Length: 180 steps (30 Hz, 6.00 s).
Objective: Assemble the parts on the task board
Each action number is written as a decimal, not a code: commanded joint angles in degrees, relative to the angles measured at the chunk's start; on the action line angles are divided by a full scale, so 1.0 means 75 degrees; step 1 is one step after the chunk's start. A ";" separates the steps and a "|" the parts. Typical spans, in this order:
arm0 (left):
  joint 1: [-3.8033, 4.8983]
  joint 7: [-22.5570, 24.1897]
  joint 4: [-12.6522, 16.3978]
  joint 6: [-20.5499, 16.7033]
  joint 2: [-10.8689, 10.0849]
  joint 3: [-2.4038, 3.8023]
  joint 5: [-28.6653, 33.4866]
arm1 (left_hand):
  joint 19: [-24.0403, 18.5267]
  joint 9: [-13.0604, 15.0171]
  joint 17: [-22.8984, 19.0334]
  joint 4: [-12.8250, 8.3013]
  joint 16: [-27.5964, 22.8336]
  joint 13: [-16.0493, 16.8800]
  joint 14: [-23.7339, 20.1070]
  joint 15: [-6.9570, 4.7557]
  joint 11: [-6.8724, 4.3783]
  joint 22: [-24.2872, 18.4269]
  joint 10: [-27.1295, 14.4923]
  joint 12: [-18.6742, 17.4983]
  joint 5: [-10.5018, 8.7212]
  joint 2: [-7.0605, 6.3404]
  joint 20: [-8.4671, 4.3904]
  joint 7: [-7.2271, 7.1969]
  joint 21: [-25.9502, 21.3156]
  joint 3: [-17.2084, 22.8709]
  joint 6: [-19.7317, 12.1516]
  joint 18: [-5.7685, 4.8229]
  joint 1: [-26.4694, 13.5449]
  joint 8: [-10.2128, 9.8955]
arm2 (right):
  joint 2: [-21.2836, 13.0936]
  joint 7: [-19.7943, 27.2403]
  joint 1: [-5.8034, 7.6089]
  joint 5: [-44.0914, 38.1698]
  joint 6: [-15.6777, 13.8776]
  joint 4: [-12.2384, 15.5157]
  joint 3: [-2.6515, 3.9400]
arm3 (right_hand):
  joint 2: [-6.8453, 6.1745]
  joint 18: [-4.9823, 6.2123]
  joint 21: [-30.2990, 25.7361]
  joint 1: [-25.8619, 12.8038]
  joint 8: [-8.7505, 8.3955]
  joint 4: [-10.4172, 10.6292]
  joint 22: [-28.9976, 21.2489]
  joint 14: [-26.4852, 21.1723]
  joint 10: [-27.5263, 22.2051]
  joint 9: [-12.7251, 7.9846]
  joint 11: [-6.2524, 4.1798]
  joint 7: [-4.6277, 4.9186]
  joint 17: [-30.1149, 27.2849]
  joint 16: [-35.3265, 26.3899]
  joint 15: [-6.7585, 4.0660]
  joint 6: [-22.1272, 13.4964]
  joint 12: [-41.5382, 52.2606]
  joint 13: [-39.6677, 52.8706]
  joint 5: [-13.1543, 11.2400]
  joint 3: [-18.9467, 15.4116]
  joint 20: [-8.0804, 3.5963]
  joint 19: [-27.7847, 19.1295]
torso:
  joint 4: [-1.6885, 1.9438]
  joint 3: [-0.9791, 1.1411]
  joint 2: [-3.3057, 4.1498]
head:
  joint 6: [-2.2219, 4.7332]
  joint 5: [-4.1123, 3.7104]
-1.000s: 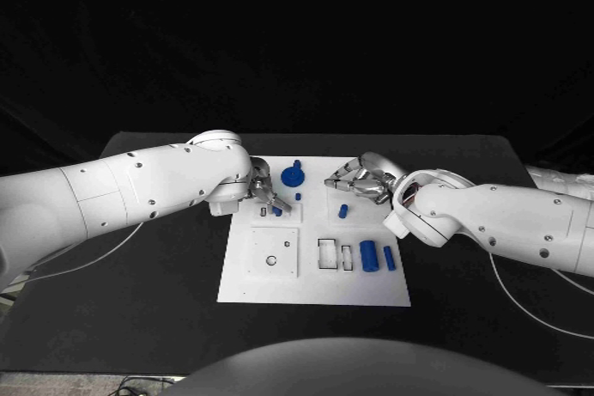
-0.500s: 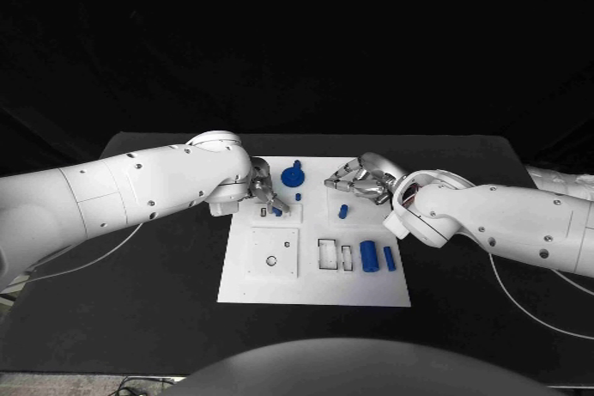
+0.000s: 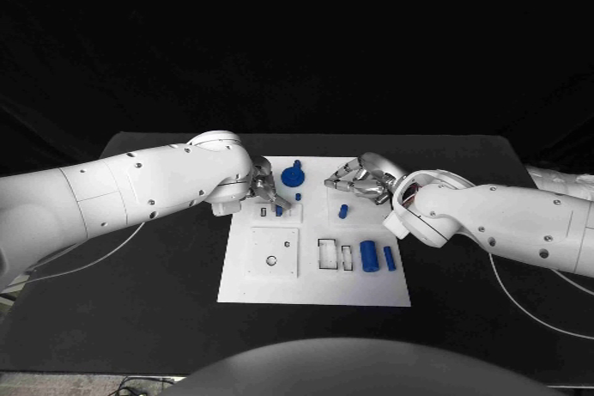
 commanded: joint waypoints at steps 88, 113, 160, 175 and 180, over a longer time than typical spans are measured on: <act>-0.0014 -0.0162 -0.0010 0.0330 0.0026 0.0002 -0.0007 | 0.0790 0.0084 0.2013 -0.0052 0.0020 0.2008 0.0781 -0.0057 -0.0117 0.2012 0.0807 -0.0023 0.1033 0.0065 -0.0025 -0.0089 0.0019 0.0639 0.0098 -0.0056 0.1016 -0.0146 | 0.0009 -0.0042 -0.0010 -0.0067 0.0136 -0.0018 0.0001 | 0.0013 -0.0109 0.0034 -0.0062 0.0056 0.0040 0.2009 0.0797 0.0793 0.0010 0.0071 0.0129 0.2011 0.0031 0.0035 0.0035 0.0030 0.2007 0.0049 0.0009 0.0050 0.0813 | 0.0001 -0.0001 -0.0002 | 0.0027 0.0012; -0.0014 -0.0058 0.0046 0.0233 -0.0029 0.0004 0.0019 | 0.0790 0.0098 0.2013 -0.0047 0.0020 0.2008 0.0781 -0.0069 -0.0129 0.2012 0.0807 -0.0023 0.1090 0.0075 -0.0023 -0.0099 0.0019 0.0742 0.0116 -0.0056 0.1130 -0.0139 | 0.0010 -0.0083 -0.0016 -0.0068 0.0184 -0.0034 0.0001 | 0.0013 -0.0109 0.0034 -0.0062 0.0056 0.0040 0.2009 0.0797 0.0793 0.0011 0.0071 0.0129 0.2011 0.0031 0.0035 0.0035 0.0030 0.2007 0.0049 0.0009 0.0050 0.0813 | 0.0002 -0.0005 0.0002 | 0.0023 0.0014; -0.0014 0.0106 -0.0032 0.0321 -0.0021 0.0007 0.0113 | 0.0790 0.0123 0.2013 -0.0025 0.0020 0.2008 0.0781 -0.0071 -0.0135 0.2012 0.0807 -0.0023 0.1156 0.0067 -0.0034 -0.0114 0.0019 0.0798 0.0218 -0.0056 0.0996 -0.0106 | 0.0002 -0.0107 -0.0018 -0.0070 0.0197 -0.0027 0.0001 | 0.0012 -0.0109 0.0034 -0.0064 0.0059 0.0040 0.2009 0.0797 0.0793 0.0011 0.0071 0.0129 0.2011 0.0031 0.0036 0.0036 0.0030 0.2007 0.0047 0.0009 0.0051 0.0813 | 0.0004 -0.0004 0.0002 | 0.0003 0.0002; -0.0013 0.0202 -0.0026 0.0222 -0.0040 0.0008 0.0152 | 0.0790 0.0135 0.2013 -0.0035 0.0020 0.2008 0.0781 -0.0079 -0.0158 0.2012 0.0807 -0.0023 0.1178 0.0078 -0.0038 -0.0136 0.0019 0.0874 0.0259 -0.0056 0.1064 -0.0091 | -0.0002 -0.0112 -0.0018 -0.0070 0.0201 -0.0027 0.0001 | 0.0012 -0.0109 0.0034 -0.0064 0.0063 0.0036 0.2009 0.0797 0.0793 0.0012 0.0071 0.0130 0.2011 0.0031 0.0037 0.0034 0.0030 0.2007 0.0047 0.0013 0.0053 0.0813 | 0.0001 -0.0001 -0.0003 | -0.0005 0.0009; -0.0013 0.0166 -0.0048 0.0300 -0.0041 0.0008 0.0168 | 0.0790 0.0136 0.2013 -0.0034 0.0020 0.2008 0.0781 -0.0079 -0.0159 0.2012 0.0807 -0.0023 0.1179 0.0078 -0.0038 -0.0137 0.0019 0.0878 0.0262 -0.0056 0.1066 -0.0089 | 0.0001 -0.0109 -0.0018 -0.0070 0.0198 -0.0030 0.0001 | 0.0012 -0.0109 0.0034 -0.0064 0.0063 0.0036 0.2009 0.0797 0.0793 0.0012 0.0071 0.0130 0.2011 0.0031 0.0037 0.0034 0.0030 0.2007 0.0047 0.0013 0.0053 0.0813 | 0.0003 -0.0001 -0.0003 | -0.0011 0.0004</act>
